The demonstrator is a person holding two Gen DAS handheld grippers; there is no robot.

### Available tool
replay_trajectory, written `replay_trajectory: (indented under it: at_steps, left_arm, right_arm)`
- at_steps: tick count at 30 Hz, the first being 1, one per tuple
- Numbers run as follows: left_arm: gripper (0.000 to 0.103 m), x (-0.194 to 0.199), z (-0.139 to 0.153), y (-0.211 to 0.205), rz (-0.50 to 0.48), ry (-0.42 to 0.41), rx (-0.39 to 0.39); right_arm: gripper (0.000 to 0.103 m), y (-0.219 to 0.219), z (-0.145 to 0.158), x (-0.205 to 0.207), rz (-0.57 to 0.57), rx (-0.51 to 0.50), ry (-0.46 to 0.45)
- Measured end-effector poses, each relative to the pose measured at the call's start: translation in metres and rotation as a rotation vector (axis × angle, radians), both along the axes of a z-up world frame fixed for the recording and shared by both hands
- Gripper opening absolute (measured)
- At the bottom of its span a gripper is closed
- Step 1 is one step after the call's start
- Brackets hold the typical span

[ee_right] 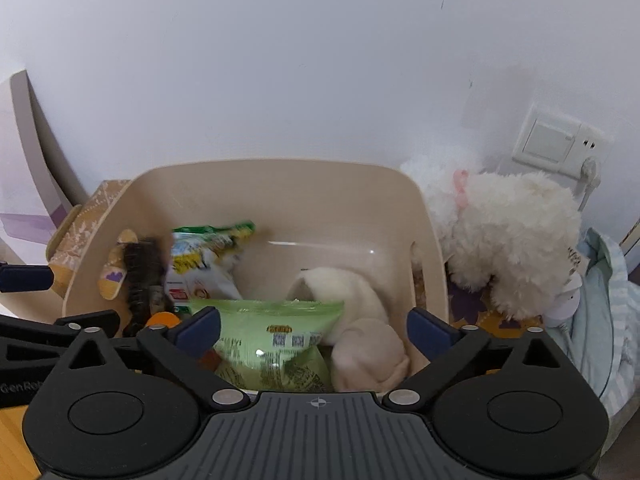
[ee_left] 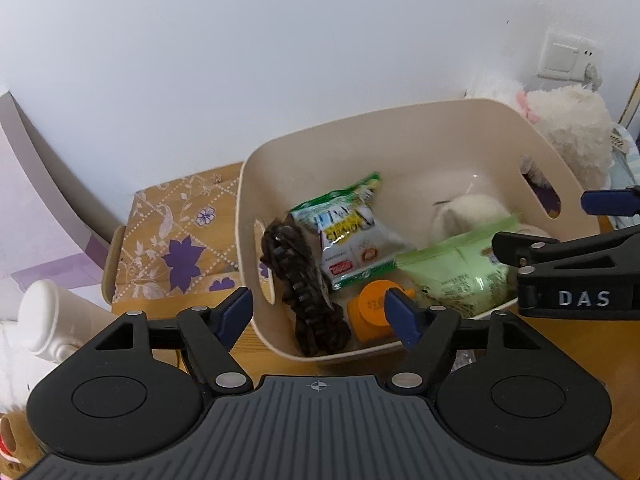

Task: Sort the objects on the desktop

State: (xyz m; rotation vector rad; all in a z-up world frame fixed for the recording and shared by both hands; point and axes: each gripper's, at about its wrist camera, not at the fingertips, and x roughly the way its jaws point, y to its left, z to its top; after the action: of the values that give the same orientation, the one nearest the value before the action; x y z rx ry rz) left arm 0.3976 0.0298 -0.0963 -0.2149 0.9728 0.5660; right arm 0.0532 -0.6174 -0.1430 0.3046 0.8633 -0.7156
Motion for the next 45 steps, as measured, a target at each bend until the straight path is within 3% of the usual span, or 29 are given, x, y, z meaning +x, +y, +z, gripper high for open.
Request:
replay_trajectory:
  at_steps: [7,13,23,28,40,45]
  left_arm:
    - [0.078,-0.029,0.015,-0.001,0.010,-0.034,0.011]
    - [0.078,-0.058,0.006,-0.001,0.015,-0.014,-0.009]
    - [0.078,-0.080,-0.034,0.002,0.053,0.045,-0.111]
    - [0.078,-0.077,-0.048,0.002,0.067,0.069,-0.137]
    - [0.078,-0.056,-0.069,0.003,0.082,0.084,-0.199]
    - [0.078,-0.046,-0.078,0.003,0.089,0.096,-0.211]
  right_arm:
    - [0.103,0.016,0.018,-0.024,0.032,-0.034,-0.039]
    - [0.103,0.024,0.018,-0.052,0.045,-0.031,-0.044]
    - [0.103,0.024,-0.020,-0.100,0.038,-0.008,0.044]
    - [0.103,0.021,-0.045,-0.116,0.037,-0.018,0.129]
    - [0.103,0.026,-0.095,-0.125,0.217,-0.078,0.325]
    - [0.103,0.023,-0.106,-0.119,0.260,-0.072,0.348]
